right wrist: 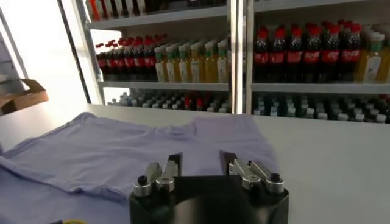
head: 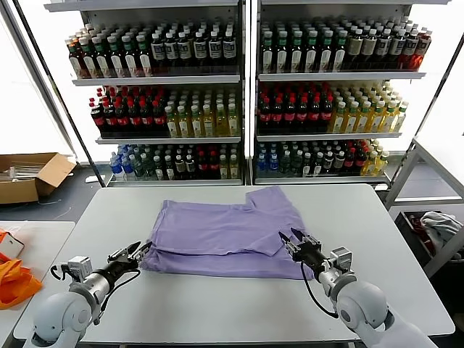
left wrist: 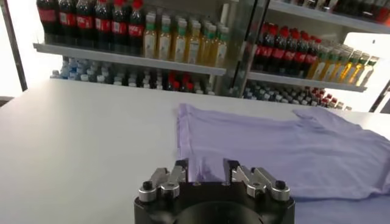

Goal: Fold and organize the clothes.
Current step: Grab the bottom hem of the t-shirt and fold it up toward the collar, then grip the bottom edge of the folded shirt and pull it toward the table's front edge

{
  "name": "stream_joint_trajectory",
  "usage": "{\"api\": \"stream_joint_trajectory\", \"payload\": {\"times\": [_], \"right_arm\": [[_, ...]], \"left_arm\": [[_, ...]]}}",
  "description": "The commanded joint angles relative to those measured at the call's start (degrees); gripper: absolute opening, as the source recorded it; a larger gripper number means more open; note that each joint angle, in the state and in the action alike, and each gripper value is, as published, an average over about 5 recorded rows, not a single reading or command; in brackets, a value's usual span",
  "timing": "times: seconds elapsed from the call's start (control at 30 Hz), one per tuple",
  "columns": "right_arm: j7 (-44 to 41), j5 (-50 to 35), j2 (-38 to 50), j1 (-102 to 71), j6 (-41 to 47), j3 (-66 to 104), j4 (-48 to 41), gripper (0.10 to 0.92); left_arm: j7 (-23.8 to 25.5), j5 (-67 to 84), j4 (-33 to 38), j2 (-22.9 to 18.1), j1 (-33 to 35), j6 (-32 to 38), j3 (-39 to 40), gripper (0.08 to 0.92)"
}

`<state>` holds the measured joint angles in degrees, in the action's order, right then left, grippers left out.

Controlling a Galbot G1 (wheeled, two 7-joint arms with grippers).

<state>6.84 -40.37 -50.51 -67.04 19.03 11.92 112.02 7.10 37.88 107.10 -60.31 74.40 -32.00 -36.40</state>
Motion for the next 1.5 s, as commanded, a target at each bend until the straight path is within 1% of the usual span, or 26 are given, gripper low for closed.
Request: {"api": "stream_joint_trajectory", "payload": {"times": [0.03, 0.1, 0.2, 0.33, 0.43, 0.47, 0.6, 0.7, 0.83, 1.17, 1.27, 1.37, 1.43, 1.5], "right_arm": [[2.08, 3.31, -0.85, -13.47, 0.90, 6.45, 6.94, 0.668], [3.24, 4.41, -2.54, -15.68, 1.51, 7.29, 7.34, 0.728], [4.70, 5.30, -4.82, -17.02, 3.28, 7.74, 6.99, 0.795], [7.00, 6.07, -7.06, -16.96, 5.52, 7.70, 5.42, 0.821], [7.84, 5.75, -7.46, -16.52, 6.92, 7.37, 4.40, 0.807], [7.93, 5.61, -7.54, -16.26, 7.38, 7.15, 4.05, 0.791], [7.95, 4.48, -8.39, -14.63, 8.03, 6.11, 2.23, 0.681], [8.47, 2.54, -9.09, -13.54, 8.07, 5.65, 1.93, 0.603], [8.72, 1.36, -9.29, -12.75, 7.83, 5.31, 1.83, 0.499], [7.88, 1.43, -9.06, -13.27, 6.58, 5.12, 2.49, 0.205], [7.66, 1.51, -9.21, -13.84, 6.22, 5.18, 3.20, 0.134], [7.54, 1.47, -8.82, -14.89, 6.21, 5.41, 4.63, 0.109], [7.58, 1.37, -8.36, -16.29, 6.28, 5.67, 6.08, 0.109], [7.81, 1.27, -8.04, -18.15, 6.45, 6.05, 7.78, 0.109]], "left_arm": [[-0.22, -1.10, 4.36, 0.93, 7.08, 0.19, -0.82, 0.498], [-0.44, -1.06, 4.39, 1.12, 7.85, 0.19, -0.57, 0.550], [-0.48, -0.97, 3.18, 1.21, 7.85, 0.26, 0.36, 0.636], [-0.51, -0.84, 0.09, 0.88, 6.06, 0.39, 1.58, 0.754], [-0.11, -0.62, -2.23, 0.86, 4.71, 0.61, 2.04, 0.808], [0.12, -0.51, -2.88, 0.94, 4.41, 0.68, 2.14, 0.815], [1.42, -0.25, -4.48, 1.49, 3.92, 1.06, 2.40, 0.815], [2.03, -0.02, -4.70, 1.90, 3.84, 1.32, 2.35, 0.768], [2.23, 0.34, -4.94, 2.31, 3.70, 1.59, 2.19, 0.652], [2.23, 1.04, -3.71, 2.73, 4.25, 2.20, 2.03, 0.366], [2.03, 1.02, -2.68, 2.45, 5.00, 2.27, 1.62, 0.280], [1.75, 1.01, -0.44, 2.05, 7.03, 2.24, 0.14, 0.193], [1.53, 0.98, 1.29, 1.77, 9.04, 2.20, -1.31, 0.140], [1.30, 0.86, 3.11, 1.61, 11.27, 2.04, -2.82, 0.108]]}}
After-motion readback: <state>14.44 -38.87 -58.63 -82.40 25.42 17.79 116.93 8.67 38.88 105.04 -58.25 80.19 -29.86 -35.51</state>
